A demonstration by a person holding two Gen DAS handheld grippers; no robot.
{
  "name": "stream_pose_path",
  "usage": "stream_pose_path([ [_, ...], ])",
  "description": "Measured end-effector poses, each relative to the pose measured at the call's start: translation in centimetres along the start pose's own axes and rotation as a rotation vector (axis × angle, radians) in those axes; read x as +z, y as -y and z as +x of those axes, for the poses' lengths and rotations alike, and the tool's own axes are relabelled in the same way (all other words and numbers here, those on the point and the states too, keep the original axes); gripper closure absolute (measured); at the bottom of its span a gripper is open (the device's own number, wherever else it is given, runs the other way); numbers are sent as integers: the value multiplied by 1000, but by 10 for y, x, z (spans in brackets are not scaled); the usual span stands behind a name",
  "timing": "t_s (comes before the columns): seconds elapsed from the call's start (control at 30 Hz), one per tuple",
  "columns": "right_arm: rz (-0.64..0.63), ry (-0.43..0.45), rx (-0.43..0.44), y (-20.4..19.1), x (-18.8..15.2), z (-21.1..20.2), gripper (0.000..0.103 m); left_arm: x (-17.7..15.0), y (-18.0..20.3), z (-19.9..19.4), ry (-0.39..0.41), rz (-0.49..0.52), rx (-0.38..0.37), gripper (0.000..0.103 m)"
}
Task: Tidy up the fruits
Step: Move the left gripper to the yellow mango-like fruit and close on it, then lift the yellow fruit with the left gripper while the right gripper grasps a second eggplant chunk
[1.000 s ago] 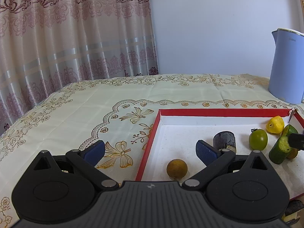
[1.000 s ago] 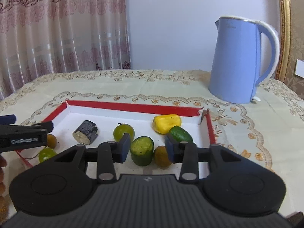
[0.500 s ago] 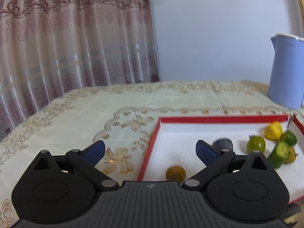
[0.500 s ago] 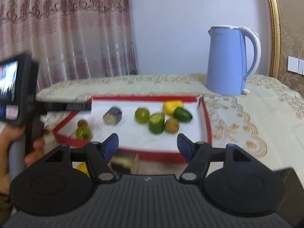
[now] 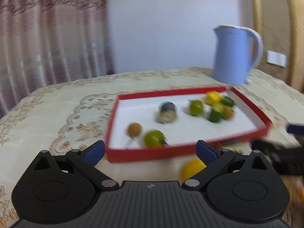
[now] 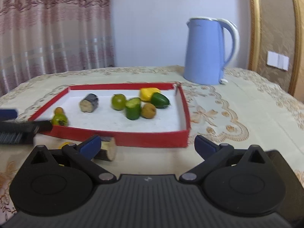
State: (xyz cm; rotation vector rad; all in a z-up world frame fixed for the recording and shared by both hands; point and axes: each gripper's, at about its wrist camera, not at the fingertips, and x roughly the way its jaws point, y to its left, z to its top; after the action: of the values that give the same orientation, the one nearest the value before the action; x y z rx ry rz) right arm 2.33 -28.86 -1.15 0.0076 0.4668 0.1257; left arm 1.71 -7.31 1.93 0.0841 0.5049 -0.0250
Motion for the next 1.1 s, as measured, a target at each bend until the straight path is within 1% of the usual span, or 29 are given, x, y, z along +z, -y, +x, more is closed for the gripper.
stream_pose_path([
  [0.1,-3,-12,-31,4,-6,5,0,-10,20,-5,10,75,-11,1],
  [0.2,21,-33,-44,8,-9,8,0,-14,34,-2,8,122,-12,1],
  [0.27,59,-43,-28,15,-9,10,0,-17,41,0,11,134,-21,1],
  [0.37,140,-63,0,27,-11,12,0,-18,48,6,13,153,-7,1],
  [0.43,200,-77,31,36,-13,14,0,-18,51,9,-3,166,3,6],
  [0.5,247,-76,56,43,-15,15,0,-18,53,14,-36,168,5,19],
  [0.53,261,-73,64,45,-16,15,0,-18,53,18,-55,166,0,23],
  [0.57,269,-72,69,46,-17,16,0,-19,52,21,-81,160,-7,33],
  [0.6,275,-70,73,46,-17,16,0,-19,52,24,-100,151,-13,37],
  [0.63,279,-69,75,46,-17,16,0,-18,50,24,-102,134,-21,38],
  [0.73,291,-69,86,48,-18,16,0,-17,47,26,-126,93,-49,47],
  [0.77,293,-69,87,48,-18,16,0,-17,47,27,-132,81,-59,52],
  [0.8,295,-69,88,48,-18,16,0,-16,46,27,-139,70,-72,61],
  [0.83,296,-69,88,48,-18,16,0,-16,46,27,-146,61,-89,63],
  [0.9,298,-70,89,49,-18,16,0,-15,46,26,-155,49,-92,64],
  [1.1,295,-72,87,49,-18,16,0,-18,39,21,-149,13,-113,65],
])
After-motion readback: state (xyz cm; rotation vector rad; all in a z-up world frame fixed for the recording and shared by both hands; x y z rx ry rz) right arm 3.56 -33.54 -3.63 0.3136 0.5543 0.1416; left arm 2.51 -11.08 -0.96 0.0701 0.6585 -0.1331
